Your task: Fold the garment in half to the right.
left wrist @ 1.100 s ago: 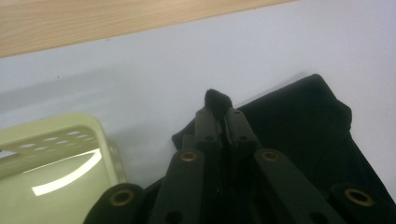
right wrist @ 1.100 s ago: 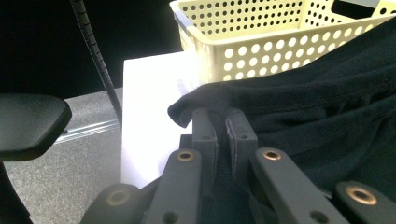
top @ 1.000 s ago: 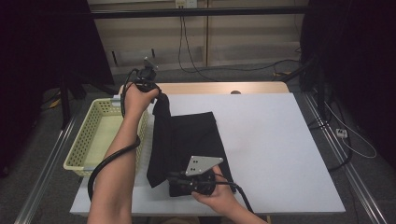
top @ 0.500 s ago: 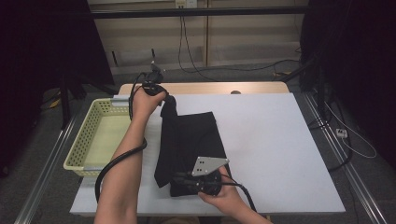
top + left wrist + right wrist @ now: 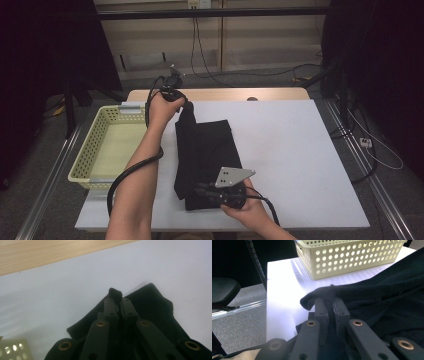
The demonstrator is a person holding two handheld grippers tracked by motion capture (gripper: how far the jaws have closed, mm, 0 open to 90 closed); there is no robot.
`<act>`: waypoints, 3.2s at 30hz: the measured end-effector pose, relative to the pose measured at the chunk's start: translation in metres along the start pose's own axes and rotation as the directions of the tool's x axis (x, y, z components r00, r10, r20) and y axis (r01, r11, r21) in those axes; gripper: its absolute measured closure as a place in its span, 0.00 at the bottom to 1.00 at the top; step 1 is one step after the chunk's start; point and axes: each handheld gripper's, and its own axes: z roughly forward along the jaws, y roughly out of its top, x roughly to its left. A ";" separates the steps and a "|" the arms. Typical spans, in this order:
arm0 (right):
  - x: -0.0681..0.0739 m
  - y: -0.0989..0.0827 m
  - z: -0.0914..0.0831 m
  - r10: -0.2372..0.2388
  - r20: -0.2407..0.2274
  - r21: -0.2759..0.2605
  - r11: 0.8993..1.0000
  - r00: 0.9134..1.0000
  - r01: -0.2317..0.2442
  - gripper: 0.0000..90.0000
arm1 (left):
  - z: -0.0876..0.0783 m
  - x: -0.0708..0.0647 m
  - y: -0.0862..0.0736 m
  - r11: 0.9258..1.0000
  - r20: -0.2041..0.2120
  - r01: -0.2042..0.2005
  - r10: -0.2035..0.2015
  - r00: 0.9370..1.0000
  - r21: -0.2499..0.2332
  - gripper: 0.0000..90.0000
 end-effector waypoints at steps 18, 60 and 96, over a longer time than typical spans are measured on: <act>-0.002 -0.005 -0.012 0.001 0.011 0.005 1.000 1.000 -0.001 0.94 | 0.009 -0.018 0.007 1.000 0.024 -0.025 0.025 0.999 -0.004 0.95; -0.011 -0.029 -0.048 0.015 0.081 0.059 0.998 0.997 -0.020 0.64 | 0.059 -0.046 -0.001 0.998 0.138 -0.056 0.054 0.989 0.010 0.65; -0.007 0.010 0.029 -0.100 0.027 0.190 0.977 0.995 0.093 0.46 | 0.015 -0.012 -0.115 0.987 -0.008 -0.136 0.136 0.991 -0.080 0.15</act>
